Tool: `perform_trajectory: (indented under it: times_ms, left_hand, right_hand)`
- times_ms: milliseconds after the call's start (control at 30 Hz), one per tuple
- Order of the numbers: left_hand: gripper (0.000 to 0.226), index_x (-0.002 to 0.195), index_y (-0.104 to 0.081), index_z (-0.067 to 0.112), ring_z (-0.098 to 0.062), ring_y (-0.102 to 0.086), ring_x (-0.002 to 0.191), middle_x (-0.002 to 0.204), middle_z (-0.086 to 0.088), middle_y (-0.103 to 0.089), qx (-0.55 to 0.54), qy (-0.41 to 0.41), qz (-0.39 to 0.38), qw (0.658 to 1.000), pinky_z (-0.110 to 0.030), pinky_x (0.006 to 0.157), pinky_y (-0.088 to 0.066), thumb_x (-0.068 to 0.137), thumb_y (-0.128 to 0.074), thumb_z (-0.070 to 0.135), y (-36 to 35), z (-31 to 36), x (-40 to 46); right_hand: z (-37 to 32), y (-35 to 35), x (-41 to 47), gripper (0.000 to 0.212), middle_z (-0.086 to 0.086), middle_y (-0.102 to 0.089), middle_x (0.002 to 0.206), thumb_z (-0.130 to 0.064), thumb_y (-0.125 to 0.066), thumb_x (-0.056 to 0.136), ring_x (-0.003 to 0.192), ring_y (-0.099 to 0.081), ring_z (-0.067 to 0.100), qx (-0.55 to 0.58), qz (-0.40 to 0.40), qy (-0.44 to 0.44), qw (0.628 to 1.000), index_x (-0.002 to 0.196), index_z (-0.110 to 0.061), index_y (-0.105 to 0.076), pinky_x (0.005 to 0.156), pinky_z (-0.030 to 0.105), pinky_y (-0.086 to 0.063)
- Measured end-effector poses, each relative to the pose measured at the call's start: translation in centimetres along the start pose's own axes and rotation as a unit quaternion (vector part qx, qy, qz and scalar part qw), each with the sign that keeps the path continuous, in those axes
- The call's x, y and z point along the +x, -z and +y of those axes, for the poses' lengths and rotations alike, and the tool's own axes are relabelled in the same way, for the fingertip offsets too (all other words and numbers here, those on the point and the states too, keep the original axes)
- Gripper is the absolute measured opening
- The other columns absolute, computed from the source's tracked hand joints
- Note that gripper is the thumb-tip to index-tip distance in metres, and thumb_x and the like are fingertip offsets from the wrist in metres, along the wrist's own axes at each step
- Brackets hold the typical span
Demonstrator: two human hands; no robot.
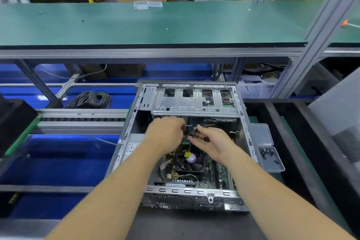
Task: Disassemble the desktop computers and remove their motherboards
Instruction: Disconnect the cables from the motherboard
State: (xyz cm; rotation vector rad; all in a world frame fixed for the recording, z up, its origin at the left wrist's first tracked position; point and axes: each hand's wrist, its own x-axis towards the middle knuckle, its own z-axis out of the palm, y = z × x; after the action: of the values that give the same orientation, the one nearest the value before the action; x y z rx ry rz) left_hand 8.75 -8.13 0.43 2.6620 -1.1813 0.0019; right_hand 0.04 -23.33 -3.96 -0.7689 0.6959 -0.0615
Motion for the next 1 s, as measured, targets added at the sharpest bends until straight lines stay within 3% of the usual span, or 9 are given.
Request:
perform_trajectory:
  times_ms: [167,267,333,433,600,700,800,900,1000]
  left_hand:
    - [0.024,0.094,-0.064,0.016,-0.025,-0.059,0.09,0.09,0.001,-0.065,0.037,0.001,0.023,0.999,-0.039,0.08,-0.045,0.097,-0.043,0.026,1.1,-3.9,-0.9]
    - [0.024,0.099,-0.065,0.016,-0.024,-0.055,0.092,0.094,0.0,-0.063,-0.021,0.057,0.049,0.997,-0.042,0.081,-0.046,0.097,-0.045,0.028,-0.4,-4.3,-2.1]
    - [0.022,0.097,-0.063,0.018,-0.022,-0.054,0.089,0.09,0.002,-0.061,-0.03,0.063,0.044,0.997,-0.041,0.078,-0.048,0.095,-0.045,0.031,-0.7,-4.4,-2.0]
    - [0.022,0.09,-0.058,0.024,-0.017,-0.053,0.085,0.085,0.007,-0.056,-0.041,0.077,0.019,0.996,-0.039,0.074,-0.051,0.094,-0.041,0.037,-0.7,-4.4,-1.8]
    - [0.02,0.083,-0.052,0.025,-0.014,-0.051,0.077,0.079,0.006,-0.053,-0.053,0.084,0.025,0.995,-0.037,0.067,-0.049,0.092,-0.04,0.039,-0.9,-4.5,-1.9]
    - [0.021,0.081,-0.051,0.025,-0.013,-0.05,0.074,0.077,0.007,-0.051,-0.057,0.084,0.024,0.995,-0.037,0.066,-0.05,0.091,-0.04,0.039,-1.0,-4.7,-1.8]
    - [0.022,0.084,-0.054,0.026,-0.012,-0.052,0.075,0.079,0.008,-0.052,-0.061,0.094,0.018,0.994,-0.035,0.067,-0.05,0.09,-0.039,0.041,-1.1,-4.8,-1.7]
    - [0.024,0.082,-0.054,0.027,-0.01,-0.052,0.073,0.079,0.008,-0.053,-0.064,0.096,0.016,0.993,-0.035,0.065,-0.05,0.088,-0.037,0.043,-1.2,-4.9,-1.6]
    - [0.022,0.08,-0.052,0.028,-0.008,-0.052,0.071,0.078,0.008,-0.054,-0.067,0.1,0.012,0.993,-0.032,0.062,-0.049,0.087,-0.038,0.043,-1.4,-5.0,-1.5]
  right_hand:
    - [0.5,-1.0,2.0,0.036,0.003,-0.039,0.07,-0.02,-0.073,0.09,0.059,-0.041,0.017,-0.256,0.082,0.044,0.962,0.071,-0.015,-0.044,0.045,0.025,-0.038]
    - [1.1,-2.2,3.2,0.015,0.009,-0.048,0.07,-0.006,-0.065,0.094,0.051,-0.047,0.016,-0.158,0.059,0.025,0.985,0.091,-0.003,-0.051,0.042,0.022,-0.038]
    - [1.4,-3.5,3.7,0.006,0.02,-0.062,0.084,0.002,-0.057,0.097,0.066,-0.067,0.027,-0.046,0.045,-0.001,0.998,0.101,0.002,-0.053,0.058,0.03,-0.056]
    - [1.7,-4.6,4.6,0.005,0.027,-0.061,0.098,0.006,-0.047,0.1,0.087,-0.067,0.039,0.087,0.026,-0.017,0.996,0.1,0.003,-0.051,0.086,0.043,-0.057]
    - [1.6,-4.8,7.3,0.018,0.018,-0.067,0.106,0.008,-0.047,0.098,0.097,-0.067,0.027,0.123,-0.003,0.02,0.992,0.108,0.002,-0.06,0.079,0.036,-0.057]
    - [1.9,-4.8,9.1,0.019,0.015,-0.067,0.101,0.006,-0.045,0.099,0.098,-0.063,0.027,0.125,0.003,0.03,0.992,0.104,-0.002,-0.062,0.095,0.04,-0.053]
    - [2.1,-4.5,10.9,0.025,0.005,-0.057,0.092,0.005,-0.044,0.1,0.093,-0.058,0.021,-0.011,0.042,0.029,0.999,0.085,-0.013,-0.054,0.099,0.039,-0.051]
    - [2.1,-4.3,12.4,0.011,0.012,-0.06,0.118,-0.014,-0.046,0.103,0.104,-0.057,0.022,-0.105,0.069,-0.008,0.992,0.108,-0.014,-0.055,0.096,0.03,-0.05]
    - [1.0,-4.4,12.8,0.031,0.005,-0.053,0.13,-0.022,-0.036,0.108,0.112,-0.051,0.02,-0.5,0.066,-0.055,0.862,0.132,-0.008,-0.049,0.07,0.013,-0.048]
